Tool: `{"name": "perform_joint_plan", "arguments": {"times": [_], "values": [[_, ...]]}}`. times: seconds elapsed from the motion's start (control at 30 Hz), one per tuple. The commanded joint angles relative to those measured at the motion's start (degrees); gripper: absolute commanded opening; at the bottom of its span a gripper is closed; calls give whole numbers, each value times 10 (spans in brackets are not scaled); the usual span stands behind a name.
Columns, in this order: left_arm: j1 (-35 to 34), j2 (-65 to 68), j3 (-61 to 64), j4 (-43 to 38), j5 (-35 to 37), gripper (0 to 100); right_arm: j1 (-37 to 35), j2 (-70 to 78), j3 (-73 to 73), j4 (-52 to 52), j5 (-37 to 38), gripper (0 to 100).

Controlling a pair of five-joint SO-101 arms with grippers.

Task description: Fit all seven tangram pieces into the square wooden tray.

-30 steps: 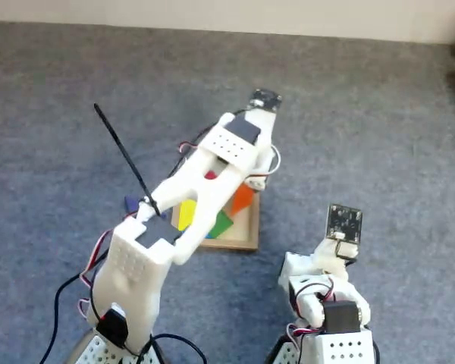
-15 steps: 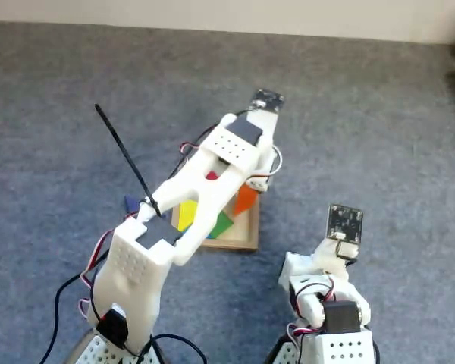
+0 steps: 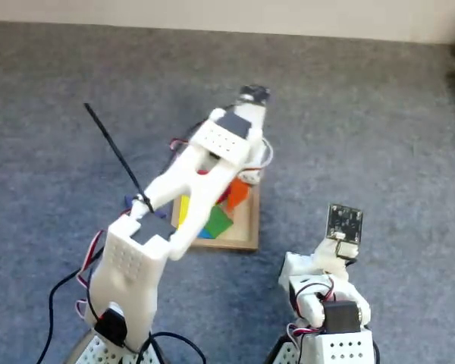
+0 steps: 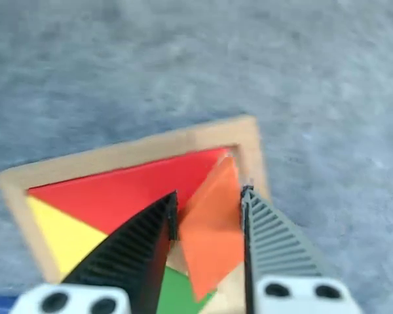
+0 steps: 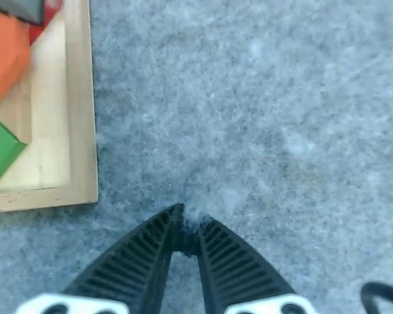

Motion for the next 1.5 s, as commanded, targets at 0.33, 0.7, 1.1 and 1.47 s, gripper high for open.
{"name": "perform_joint_plan", "arguments": {"times": [0.33,0.7,1.1,1.47], "values": [[-2,-15,-24,22,39,281,6,6,79,3,7,5],[7,-16,-47,57,42,281,6,6,79,3,7,5],[63,-17,10,54,42,281,6,6,79,3,7,5],[34,-29,-8,58,41,280,6,6,79,3,7,5]]}}
